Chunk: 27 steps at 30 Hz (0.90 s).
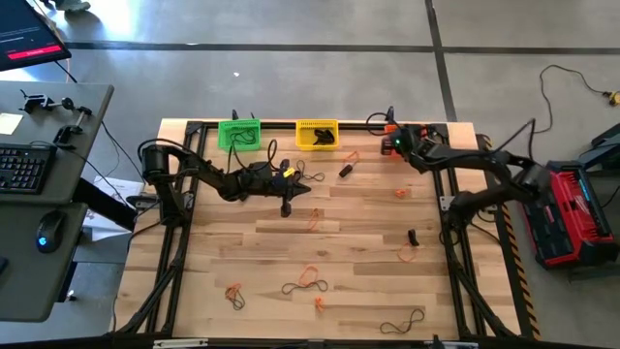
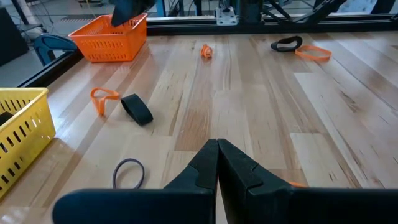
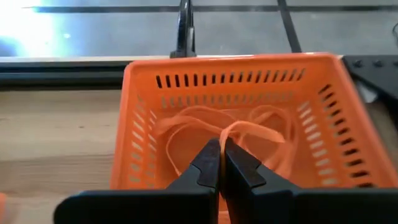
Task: Sort rubber bands into baskets
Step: Put the orange rubber band into the orange bin
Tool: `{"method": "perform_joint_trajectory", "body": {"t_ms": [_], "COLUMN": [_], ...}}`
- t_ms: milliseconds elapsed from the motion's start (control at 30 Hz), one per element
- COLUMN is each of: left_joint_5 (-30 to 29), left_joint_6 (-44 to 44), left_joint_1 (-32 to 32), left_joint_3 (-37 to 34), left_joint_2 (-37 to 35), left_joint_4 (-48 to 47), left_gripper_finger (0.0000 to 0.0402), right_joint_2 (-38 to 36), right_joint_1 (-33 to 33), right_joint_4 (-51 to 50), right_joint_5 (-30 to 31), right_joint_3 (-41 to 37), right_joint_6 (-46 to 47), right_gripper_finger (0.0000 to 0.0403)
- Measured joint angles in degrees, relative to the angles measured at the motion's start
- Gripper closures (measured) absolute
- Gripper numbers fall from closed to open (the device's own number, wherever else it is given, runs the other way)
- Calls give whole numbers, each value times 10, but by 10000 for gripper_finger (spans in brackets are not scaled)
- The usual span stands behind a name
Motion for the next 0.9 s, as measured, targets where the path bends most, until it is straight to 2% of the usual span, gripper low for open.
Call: {"method": "perform_joint_trajectory", "body": {"t_ms": [200, 300, 700, 900], "left_joint_5": [0, 0, 0, 0], "left_joint_6": [0, 0, 0, 0], "left_joint_1": [0, 0, 0, 0], "left_joint_3": [0, 0, 0, 0], "left_joint_2": [0, 0, 0, 0], "left_joint_4": [0, 0, 0, 0], "left_gripper_finger": [401, 401, 402, 402], "right_joint_2": [41, 49, 48, 18], "right_joint_1": [-19, -22, -22, -21], "right_joint_4": [47, 46, 55, 61], "right_joint_5": [-18, -19, -21, -21], "right_joint_3": [0, 0, 0, 0], "right_joint_6": [-1, -1, -20, -47], "right_gripper_finger": [401, 388, 243, 234]}}
